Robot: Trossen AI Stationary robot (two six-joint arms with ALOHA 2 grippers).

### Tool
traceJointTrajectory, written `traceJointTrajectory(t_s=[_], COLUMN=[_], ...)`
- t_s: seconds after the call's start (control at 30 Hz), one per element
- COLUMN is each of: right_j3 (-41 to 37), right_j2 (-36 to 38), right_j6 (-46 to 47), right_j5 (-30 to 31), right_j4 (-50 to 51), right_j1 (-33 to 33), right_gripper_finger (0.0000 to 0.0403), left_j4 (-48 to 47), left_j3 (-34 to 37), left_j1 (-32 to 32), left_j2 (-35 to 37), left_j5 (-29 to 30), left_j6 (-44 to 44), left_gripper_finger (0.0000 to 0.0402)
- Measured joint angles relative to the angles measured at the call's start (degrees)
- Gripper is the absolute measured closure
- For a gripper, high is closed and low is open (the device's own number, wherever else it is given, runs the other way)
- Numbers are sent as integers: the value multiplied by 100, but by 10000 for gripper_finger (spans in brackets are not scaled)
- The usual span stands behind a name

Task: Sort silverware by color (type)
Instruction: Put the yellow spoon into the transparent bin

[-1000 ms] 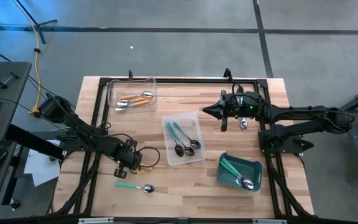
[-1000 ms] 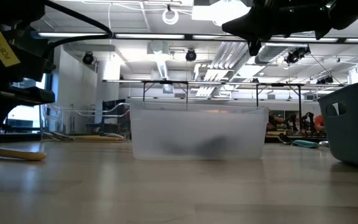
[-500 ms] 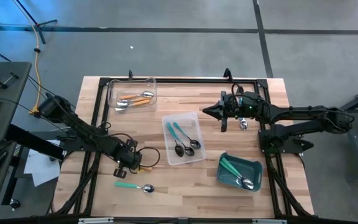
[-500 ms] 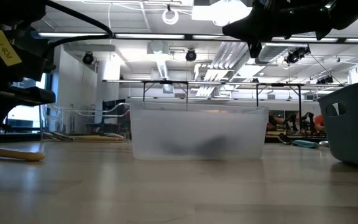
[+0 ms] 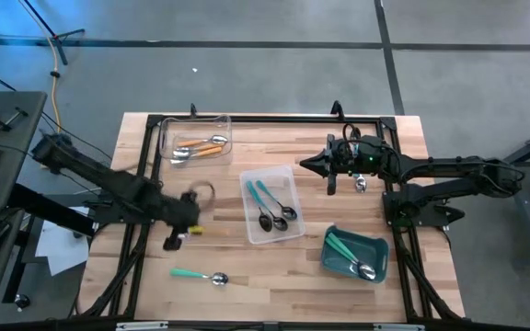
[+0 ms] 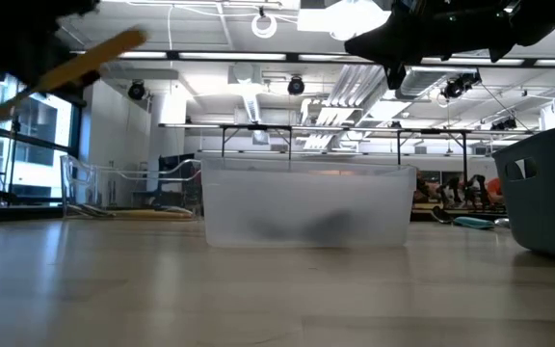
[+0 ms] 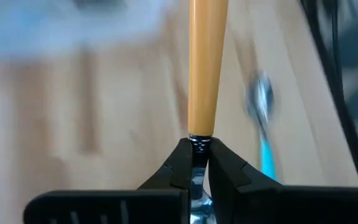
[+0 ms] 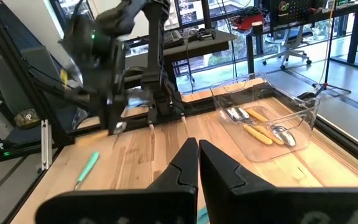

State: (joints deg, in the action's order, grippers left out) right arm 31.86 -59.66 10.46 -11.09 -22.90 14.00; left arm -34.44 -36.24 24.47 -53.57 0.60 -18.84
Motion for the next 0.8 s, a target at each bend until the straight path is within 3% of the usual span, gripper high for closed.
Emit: traceJointTrajectory(t_s=[0.13, 0.2, 0.37, 0.53, 0.67, 0.8], right_j3=[0, 0, 0, 0, 0, 0], right_j2=[0, -2, -2, -2, -2, -2], right_j6=[0, 0, 64, 236, 197, 125], right_j5=[0, 0, 0, -2, -2, -2], right_j4=[-7, -6, -49, -92, -245, -518], right_j1=[0, 0, 0, -27, -62, -105], right_gripper_finger=[403, 403, 403, 403, 403, 403], left_j4=[546, 1071, 2593, 4517, 5978, 6816], left_j3=[-143, -132, 47, 660, 1354, 1817], left_j1=[-504, -853, -1715, -2478, -3021, -3299], left_j2=[695, 856, 901, 844, 844, 836], left_j5=[936, 1083, 820, 289, 167, 158], left_j6=[163, 322, 736, 849, 561, 130], left_gripper_finger=[389, 389, 390, 390, 390, 390])
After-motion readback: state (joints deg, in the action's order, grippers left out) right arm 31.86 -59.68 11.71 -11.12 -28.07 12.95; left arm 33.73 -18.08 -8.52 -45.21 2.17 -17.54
